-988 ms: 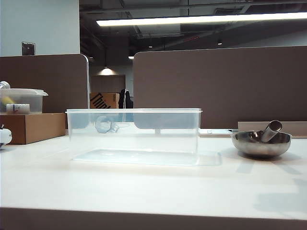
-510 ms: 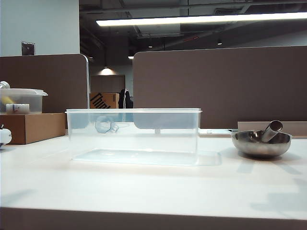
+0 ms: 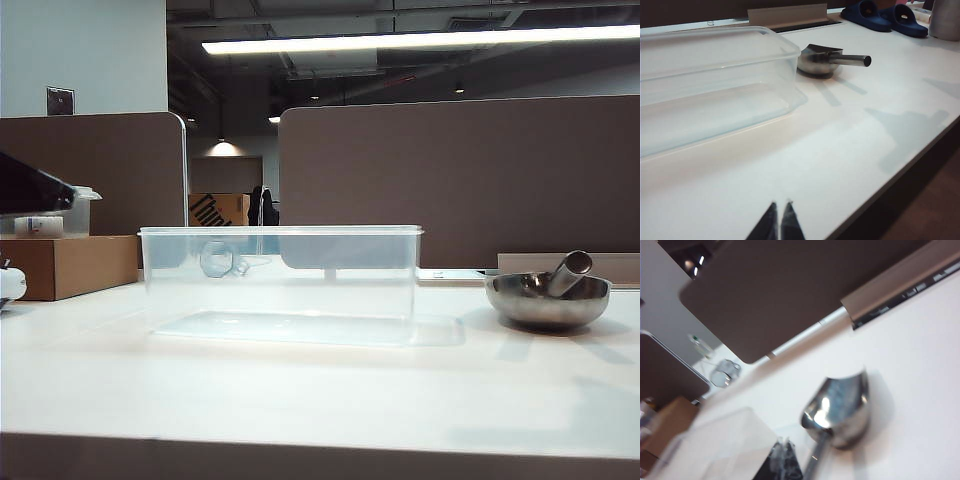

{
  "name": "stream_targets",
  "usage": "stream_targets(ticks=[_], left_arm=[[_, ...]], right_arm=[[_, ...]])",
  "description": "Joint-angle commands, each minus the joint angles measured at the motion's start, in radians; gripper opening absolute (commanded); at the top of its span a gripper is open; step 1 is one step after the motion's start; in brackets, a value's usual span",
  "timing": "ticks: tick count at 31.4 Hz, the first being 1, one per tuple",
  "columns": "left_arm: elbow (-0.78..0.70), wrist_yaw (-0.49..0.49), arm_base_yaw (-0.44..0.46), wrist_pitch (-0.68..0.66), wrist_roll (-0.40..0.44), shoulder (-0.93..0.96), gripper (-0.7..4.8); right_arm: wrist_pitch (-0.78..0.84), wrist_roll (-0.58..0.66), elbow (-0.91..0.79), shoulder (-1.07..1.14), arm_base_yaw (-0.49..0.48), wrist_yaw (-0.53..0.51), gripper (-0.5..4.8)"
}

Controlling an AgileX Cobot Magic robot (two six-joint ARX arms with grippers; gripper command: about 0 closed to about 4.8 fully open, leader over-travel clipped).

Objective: Pick up the metal ice scoop from the table and place it inside the transparent plastic box.

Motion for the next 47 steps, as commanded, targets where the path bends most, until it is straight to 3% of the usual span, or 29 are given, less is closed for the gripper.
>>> stream_targets(ticks=[1, 6, 10, 14, 18, 19, 23, 25, 35, 47], left_arm=[[0.000, 0.007, 0.000, 0.006, 0.000, 0.001, 0.21], [0.000, 0.007, 0.000, 0.006, 0.000, 0.001, 0.21], [0.000, 0.007, 0.000, 0.006, 0.000, 0.001, 0.21], [0.000, 0.007, 0.000, 0.006, 0.000, 0.001, 0.21], [0.000, 0.007, 0.000, 0.006, 0.000, 0.001, 0.21], [0.000, 0.007, 0.000, 0.006, 0.000, 0.001, 0.21], [0.000, 0.006, 0.000, 0.006, 0.000, 0.001, 0.21], [0.000, 0.007, 0.000, 0.006, 0.000, 0.001, 0.21], [0.000, 0.007, 0.000, 0.006, 0.000, 0.002, 0.21], [0.000, 0.007, 0.000, 0.006, 0.000, 0.002, 0.21]], right_arm=[[-0.114, 0.014, 0.156, 0.047, -0.001, -0.005, -0.01], [-0.231, -0.048, 0.381, 0.238, -0.001, -0.034, 0.15], [-0.378, -0.094, 0.595, 0.517, -0.001, -0.187, 0.35], [-0.554, -0.216, 0.825, 0.819, 0.007, -0.311, 0.35], [-0.734, -0.304, 1.053, 1.117, 0.049, -0.314, 0.43], [-0.777, -0.314, 1.101, 1.181, 0.058, -0.308, 0.71], [-0.958, -0.396, 1.266, 1.437, 0.091, -0.305, 3.09], [-1.010, -0.438, 1.307, 1.536, 0.130, -0.283, 3.38], [-0.995, -0.426, 1.315, 1.781, 0.212, -0.078, 3.38], [-0.881, -0.400, 1.314, 1.887, 0.216, -0.069, 3.32]])
